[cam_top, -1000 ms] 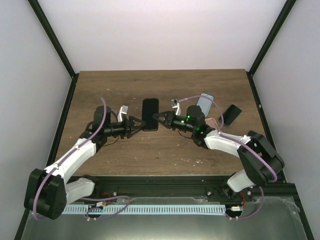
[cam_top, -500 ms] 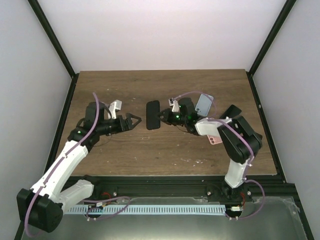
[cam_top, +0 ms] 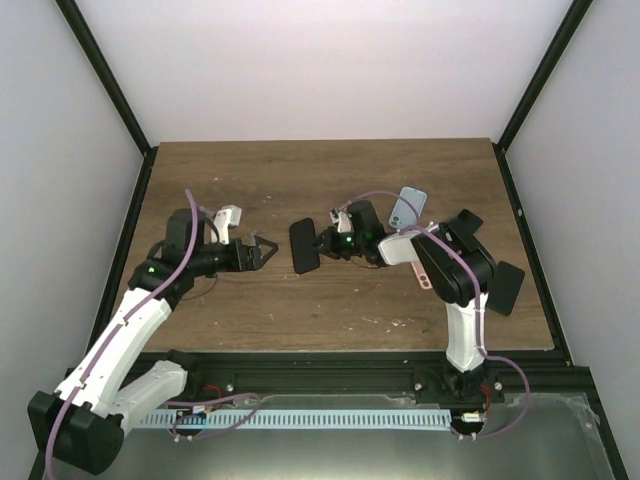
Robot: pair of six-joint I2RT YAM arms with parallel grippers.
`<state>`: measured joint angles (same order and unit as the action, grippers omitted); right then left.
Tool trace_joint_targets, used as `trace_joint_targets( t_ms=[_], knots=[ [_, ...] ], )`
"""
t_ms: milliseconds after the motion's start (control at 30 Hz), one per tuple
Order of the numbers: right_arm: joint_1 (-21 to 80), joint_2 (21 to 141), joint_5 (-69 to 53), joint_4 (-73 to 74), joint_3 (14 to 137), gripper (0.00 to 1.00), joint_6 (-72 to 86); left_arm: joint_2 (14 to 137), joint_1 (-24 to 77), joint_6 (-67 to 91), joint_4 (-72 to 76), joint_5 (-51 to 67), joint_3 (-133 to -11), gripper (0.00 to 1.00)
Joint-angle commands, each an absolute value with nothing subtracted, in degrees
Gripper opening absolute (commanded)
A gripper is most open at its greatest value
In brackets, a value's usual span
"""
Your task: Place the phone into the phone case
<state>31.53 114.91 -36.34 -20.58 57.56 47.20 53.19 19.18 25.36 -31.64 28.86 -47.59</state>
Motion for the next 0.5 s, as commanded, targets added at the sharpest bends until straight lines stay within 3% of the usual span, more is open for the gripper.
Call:
trace_joint_targets(
  t_ms=[0,200,467],
  knots=[
    [31.4,116.3,-34.9,-19.4,59.7,0.15,44.2,52.1,19.2,24.1,-32.5,28.5,-48.3,1.00],
    [30.8,116.3,-32.8,-15.2,60.4,0.25,42.3,51.2,19.2,23.9,-33.0,27.8,-48.2,1.00],
    [29.7,110.7,-28.3,-6.7,60.5,0.48,37.0,50.3,19.2,23.3,-34.9,25.7,-48.1,1.00]
  ],
)
